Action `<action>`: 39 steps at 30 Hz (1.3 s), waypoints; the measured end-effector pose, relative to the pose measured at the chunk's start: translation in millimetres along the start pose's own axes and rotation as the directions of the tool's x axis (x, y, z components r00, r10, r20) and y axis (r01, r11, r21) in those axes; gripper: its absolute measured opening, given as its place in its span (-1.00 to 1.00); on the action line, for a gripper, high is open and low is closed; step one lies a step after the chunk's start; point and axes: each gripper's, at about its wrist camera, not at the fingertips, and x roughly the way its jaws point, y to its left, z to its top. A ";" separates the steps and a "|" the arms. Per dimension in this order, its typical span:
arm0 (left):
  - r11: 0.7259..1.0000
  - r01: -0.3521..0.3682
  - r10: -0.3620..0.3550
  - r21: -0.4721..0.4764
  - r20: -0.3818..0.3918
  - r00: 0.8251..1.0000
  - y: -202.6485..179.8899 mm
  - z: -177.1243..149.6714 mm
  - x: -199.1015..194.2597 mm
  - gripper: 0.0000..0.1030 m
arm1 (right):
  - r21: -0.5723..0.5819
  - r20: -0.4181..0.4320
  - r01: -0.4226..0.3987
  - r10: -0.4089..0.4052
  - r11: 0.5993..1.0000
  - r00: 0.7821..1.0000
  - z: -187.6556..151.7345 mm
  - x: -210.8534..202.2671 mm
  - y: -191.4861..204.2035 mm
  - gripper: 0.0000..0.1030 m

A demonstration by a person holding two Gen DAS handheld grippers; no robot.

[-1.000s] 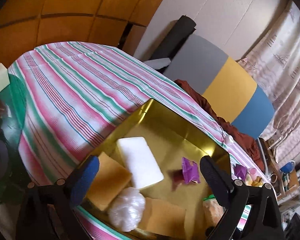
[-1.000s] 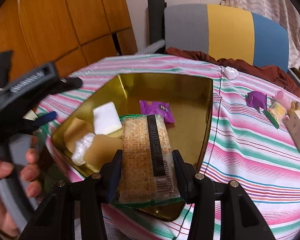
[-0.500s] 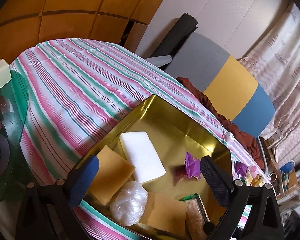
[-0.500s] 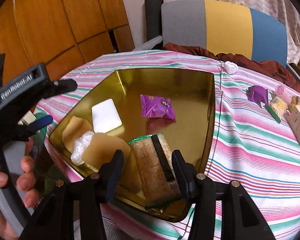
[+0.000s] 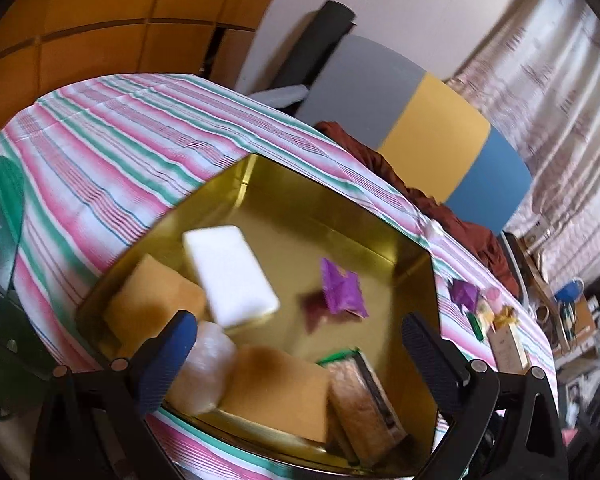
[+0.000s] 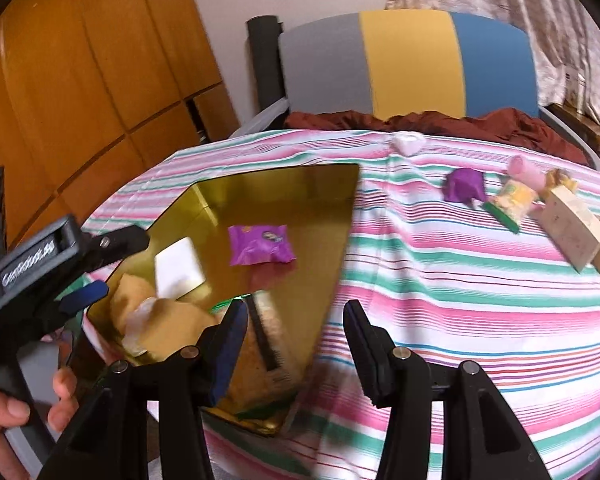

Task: Organize objects
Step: 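Lower the cracker package into the gold tin and open the right tool, then swing the right tool to the tan sponge and grasp it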

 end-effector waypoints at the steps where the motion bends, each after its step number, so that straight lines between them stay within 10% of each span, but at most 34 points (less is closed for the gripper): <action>1: 1.000 0.005 -0.005 0.010 -0.004 1.000 -4.3 -2.0 0.5 1.00 | 0.015 0.002 0.006 -0.006 1.000 1.000 0.5 -1.4 -6.4 -0.02; 15: 0.980 0.103 -0.088 0.170 -0.091 0.992 -73.0 -34.5 5.2 1.00 | 0.148 0.019 0.147 -0.151 0.978 0.988 -10.6 -20.4 -89.7 -0.02; 26: 0.917 0.245 -0.184 0.316 -0.210 0.960 -143.9 -74.6 6.7 1.00 | 0.293 0.008 0.352 -0.371 0.889 0.929 -21.5 -53.2 -219.6 -0.02; 33: 0.894 0.268 -0.179 0.360 -0.261 0.949 -170.8 -94.5 14.1 1.00 | 0.312 0.079 0.388 -0.431 0.867 0.899 33.2 -57.6 -277.5 -0.02; 39: 0.892 0.255 -0.156 0.374 -0.275 0.949 -171.5 -102.1 15.9 1.00 | 0.193 0.044 0.336 -0.350 0.922 0.936 84.7 -18.7 -291.7 -0.02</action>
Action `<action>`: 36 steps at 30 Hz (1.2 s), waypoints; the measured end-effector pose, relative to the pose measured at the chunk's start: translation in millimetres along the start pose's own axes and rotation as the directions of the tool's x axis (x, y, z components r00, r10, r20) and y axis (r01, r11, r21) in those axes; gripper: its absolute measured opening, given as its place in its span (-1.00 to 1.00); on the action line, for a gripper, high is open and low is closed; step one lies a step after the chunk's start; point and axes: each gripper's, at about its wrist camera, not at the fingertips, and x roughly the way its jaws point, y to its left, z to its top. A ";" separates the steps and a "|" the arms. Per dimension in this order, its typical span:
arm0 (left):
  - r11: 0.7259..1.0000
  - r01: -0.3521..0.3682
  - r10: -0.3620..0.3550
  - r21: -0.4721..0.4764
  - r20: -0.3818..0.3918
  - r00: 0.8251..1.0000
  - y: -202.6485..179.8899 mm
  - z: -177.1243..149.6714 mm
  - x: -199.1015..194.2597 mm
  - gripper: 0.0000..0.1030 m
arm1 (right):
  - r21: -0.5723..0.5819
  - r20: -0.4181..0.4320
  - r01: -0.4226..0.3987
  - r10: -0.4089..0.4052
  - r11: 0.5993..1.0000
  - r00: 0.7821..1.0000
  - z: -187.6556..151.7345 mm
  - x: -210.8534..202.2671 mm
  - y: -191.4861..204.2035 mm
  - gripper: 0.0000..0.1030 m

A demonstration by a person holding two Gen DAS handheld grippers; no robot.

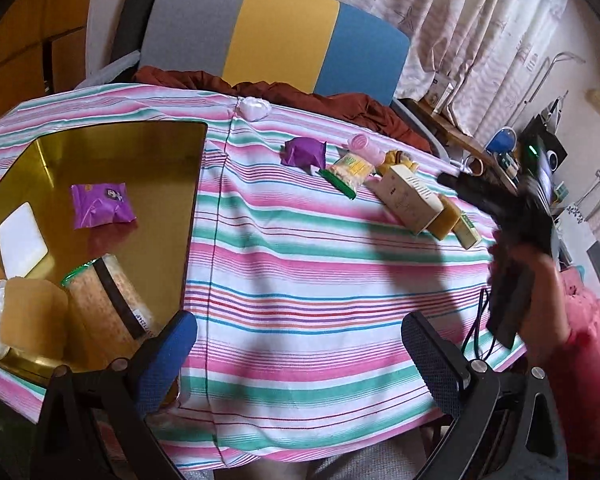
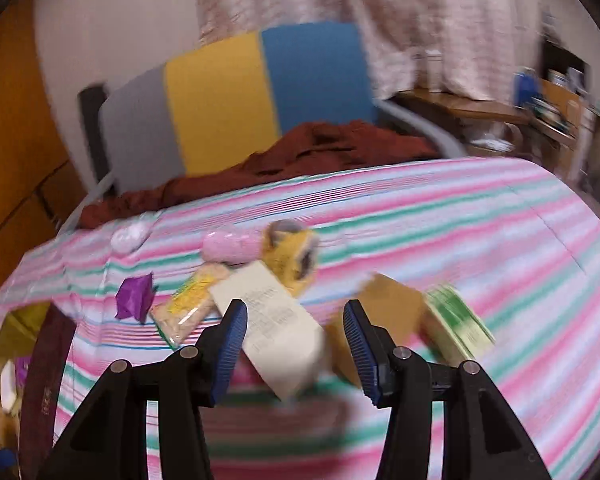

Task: Organize objects
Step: 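Swing the right tool to the tan sponge and grasp it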

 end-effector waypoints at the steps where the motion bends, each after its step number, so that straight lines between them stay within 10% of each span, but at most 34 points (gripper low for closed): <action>1: 1.000 -0.002 0.002 -0.005 -0.003 1.000 0.4 -0.1 0.9 1.00 | -0.026 -0.016 0.004 -0.004 1.000 1.000 2.5 7.0 3.5 -0.02; 5: 1.000 -0.008 0.008 -0.015 -0.010 1.000 2.9 -0.4 1.8 1.00 | -0.019 -0.109 -0.016 0.014 1.000 0.994 -2.2 27.6 7.8 0.04; 11: 1.000 -0.001 0.001 -0.016 -0.022 1.000 -0.9 0.9 7.6 1.00 | 0.163 -0.138 -0.255 0.278 0.953 0.950 -36.4 1.0 23.1 0.03; 16: 1.000 0.002 -0.003 -0.002 -0.030 1.000 -2.7 -1.6 10.6 1.00 | 0.283 0.047 -0.064 0.053 0.957 0.998 -61.7 -52.3 -9.6 0.15; 20: 1.000 0.010 -0.011 -0.021 -0.038 0.999 -1.3 -1.4 13.3 1.00 | 0.375 0.067 0.112 -0.147 0.920 0.987 -50.5 -57.4 -35.7 0.74; 28: 1.000 0.003 -0.003 0.006 -0.020 1.000 -7.5 -4.3 5.3 1.00 | 0.340 -0.037 0.218 -0.218 0.915 0.975 -23.8 -0.3 -34.7 0.65; 36: 0.999 -0.021 0.022 0.027 -0.022 1.000 -11.1 -0.8 11.2 1.00 | 0.219 -0.034 0.255 -0.254 0.942 0.967 -37.2 15.1 -36.6 0.05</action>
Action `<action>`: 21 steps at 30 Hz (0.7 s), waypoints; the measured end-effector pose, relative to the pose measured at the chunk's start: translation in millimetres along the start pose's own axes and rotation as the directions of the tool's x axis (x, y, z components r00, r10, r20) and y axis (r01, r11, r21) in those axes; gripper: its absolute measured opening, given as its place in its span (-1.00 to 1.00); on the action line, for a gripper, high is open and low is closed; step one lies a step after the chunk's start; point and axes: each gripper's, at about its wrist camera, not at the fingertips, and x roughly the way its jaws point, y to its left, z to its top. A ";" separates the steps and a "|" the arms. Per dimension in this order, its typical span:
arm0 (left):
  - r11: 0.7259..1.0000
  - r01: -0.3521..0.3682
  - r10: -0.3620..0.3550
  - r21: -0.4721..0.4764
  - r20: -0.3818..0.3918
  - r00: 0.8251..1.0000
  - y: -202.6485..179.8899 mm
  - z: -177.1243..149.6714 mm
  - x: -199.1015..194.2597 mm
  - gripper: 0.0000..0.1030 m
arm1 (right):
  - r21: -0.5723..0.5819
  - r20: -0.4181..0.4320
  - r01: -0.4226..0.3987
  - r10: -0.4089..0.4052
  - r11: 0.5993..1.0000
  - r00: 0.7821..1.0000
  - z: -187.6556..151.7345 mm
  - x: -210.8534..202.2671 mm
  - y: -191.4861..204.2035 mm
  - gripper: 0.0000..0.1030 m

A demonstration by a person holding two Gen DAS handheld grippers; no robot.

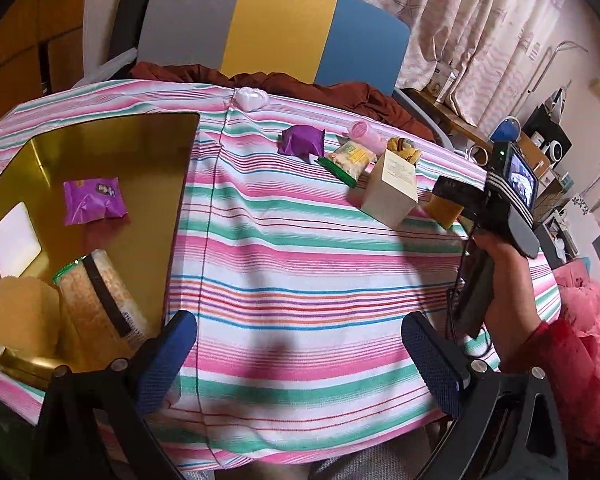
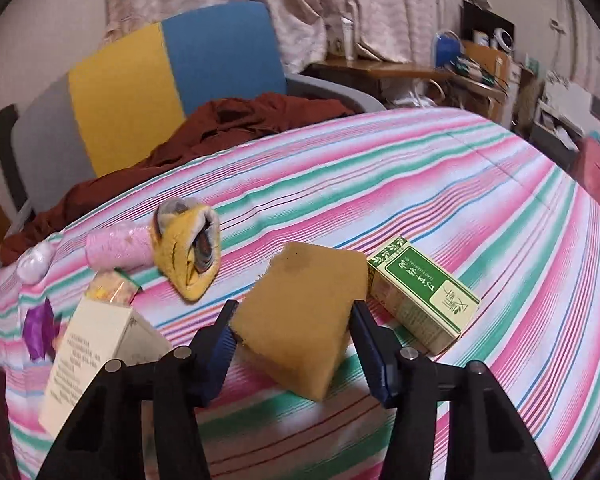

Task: Organize objects
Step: 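Swing the right tool to the tan sponge and grasp it, then grasp the cream paper box with the left tool while the right tool holds the sponge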

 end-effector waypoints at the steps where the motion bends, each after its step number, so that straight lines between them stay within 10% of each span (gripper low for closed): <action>1: 1.000 -0.004 0.004 0.005 0.003 1.000 -1.8 1.3 1.4 1.00 | -0.013 0.005 -0.017 0.017 1.000 1.000 -3.9 -2.8 -1.8 0.04; 21: 0.971 -0.044 0.028 0.235 0.068 0.997 -96.1 80.8 88.0 1.00 | -0.031 0.123 -0.142 0.144 0.989 0.982 -49.6 -45.6 -11.4 -0.03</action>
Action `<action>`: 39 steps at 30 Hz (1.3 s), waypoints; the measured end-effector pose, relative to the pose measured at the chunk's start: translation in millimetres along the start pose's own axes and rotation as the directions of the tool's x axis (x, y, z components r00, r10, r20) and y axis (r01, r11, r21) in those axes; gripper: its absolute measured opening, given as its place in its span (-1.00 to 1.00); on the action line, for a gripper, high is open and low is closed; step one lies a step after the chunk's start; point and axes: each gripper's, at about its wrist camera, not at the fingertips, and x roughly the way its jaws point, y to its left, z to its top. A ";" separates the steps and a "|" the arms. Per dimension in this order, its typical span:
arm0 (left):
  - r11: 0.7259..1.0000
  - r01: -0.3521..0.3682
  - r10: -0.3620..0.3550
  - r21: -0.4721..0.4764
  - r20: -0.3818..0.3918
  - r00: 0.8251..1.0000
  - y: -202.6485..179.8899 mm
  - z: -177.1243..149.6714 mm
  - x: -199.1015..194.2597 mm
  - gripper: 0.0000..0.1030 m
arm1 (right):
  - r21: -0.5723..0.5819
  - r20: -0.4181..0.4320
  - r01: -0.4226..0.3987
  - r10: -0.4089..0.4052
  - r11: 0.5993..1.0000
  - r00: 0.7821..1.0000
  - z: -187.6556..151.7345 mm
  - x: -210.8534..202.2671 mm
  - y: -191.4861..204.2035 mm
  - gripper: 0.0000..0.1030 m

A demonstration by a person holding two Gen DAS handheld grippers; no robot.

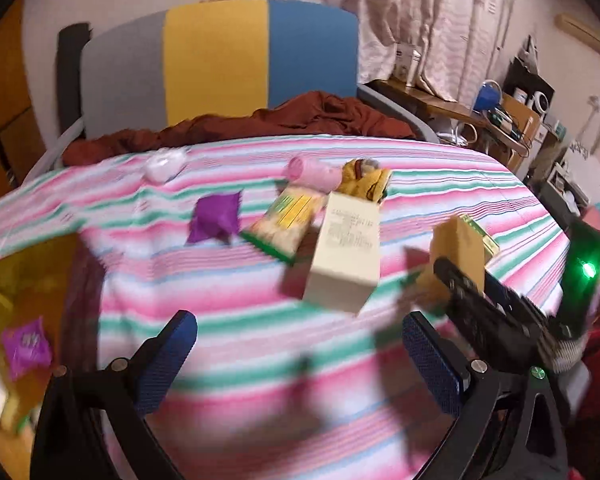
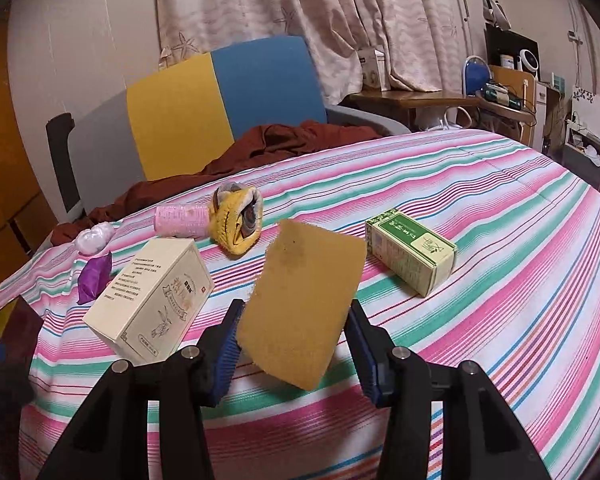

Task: Organize objects
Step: 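Grasp the cream paper box with the left tool while the right tool holds the sponge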

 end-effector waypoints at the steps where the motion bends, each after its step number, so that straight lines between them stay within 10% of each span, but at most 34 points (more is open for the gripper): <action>1: 1.000 0.000 0.000 0.007 -0.003 1.000 -2.4 4.2 7.3 1.00 | 0.004 0.001 0.001 -0.001 1.000 1.000 -0.3 0.1 -0.6 -0.03; 22: 0.994 0.043 -0.042 0.098 -0.019 0.999 -21.6 23.6 81.9 0.96 | 0.081 0.015 -0.004 0.003 0.997 1.000 -1.0 -0.8 -18.0 -0.03; 29: 0.988 0.062 -0.059 0.143 -0.025 0.998 -20.7 15.9 95.3 0.01 | 0.079 0.014 -0.005 0.004 0.997 1.000 -1.2 -0.2 -17.9 -0.03; 39: 0.987 0.031 -0.036 0.156 0.030 0.999 -14.6 -5.0 77.5 -0.01 | 0.042 0.014 0.013 -0.014 0.999 1.000 -0.8 1.0 -11.0 -0.03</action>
